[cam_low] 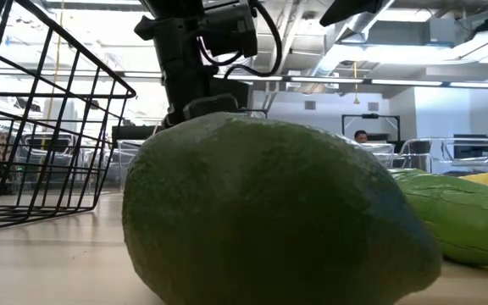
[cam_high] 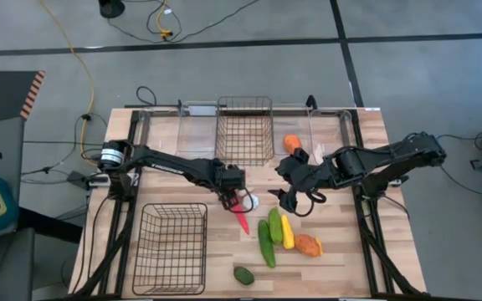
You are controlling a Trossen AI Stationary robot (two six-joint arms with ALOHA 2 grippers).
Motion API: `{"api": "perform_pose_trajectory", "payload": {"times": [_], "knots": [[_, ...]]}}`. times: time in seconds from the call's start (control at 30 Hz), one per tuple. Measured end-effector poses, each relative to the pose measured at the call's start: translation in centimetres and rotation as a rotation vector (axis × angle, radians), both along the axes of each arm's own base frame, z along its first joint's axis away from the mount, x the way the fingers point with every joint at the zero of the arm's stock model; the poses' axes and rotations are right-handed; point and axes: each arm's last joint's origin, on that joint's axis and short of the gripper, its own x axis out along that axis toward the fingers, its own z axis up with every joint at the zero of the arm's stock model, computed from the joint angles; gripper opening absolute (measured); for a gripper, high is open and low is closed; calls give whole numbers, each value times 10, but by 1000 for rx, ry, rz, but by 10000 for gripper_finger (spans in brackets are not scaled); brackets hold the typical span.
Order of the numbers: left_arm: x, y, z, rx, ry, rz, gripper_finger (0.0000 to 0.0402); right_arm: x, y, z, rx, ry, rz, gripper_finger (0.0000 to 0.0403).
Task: Sort produce into baskets
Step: Put the top orange carrot into the top wire basket
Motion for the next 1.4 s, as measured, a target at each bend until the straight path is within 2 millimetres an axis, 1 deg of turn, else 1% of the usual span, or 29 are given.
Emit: {"api": "perform_pose_trajectory", "payload": {"times": [0.17,0.43,0.6,0.93,1.1,1.3,1.4], "knots": [[-1,-1,-1,-45,0,48,245,0,0,0,0,0,0,374],[-1,-2,-1,-85,-29,186,245,0,0,0,0,0,0,374],[-1,-2,-1,-55,-45,242,245,0,0,0,0,0,0,374],[-1,-10,-1,-27,-59,259,245,0,1,0,0,1,3,374],[-6,-11,-10,-24,-55,268,245,0,2,0,0,1,9,374],[-8,-11,-26,-41,-124,267,245,-1,6,0,1,-2,21,374],[-11,-11,-31,-40,-119,270,244,-2,8,0,1,-2,29,374]]}}
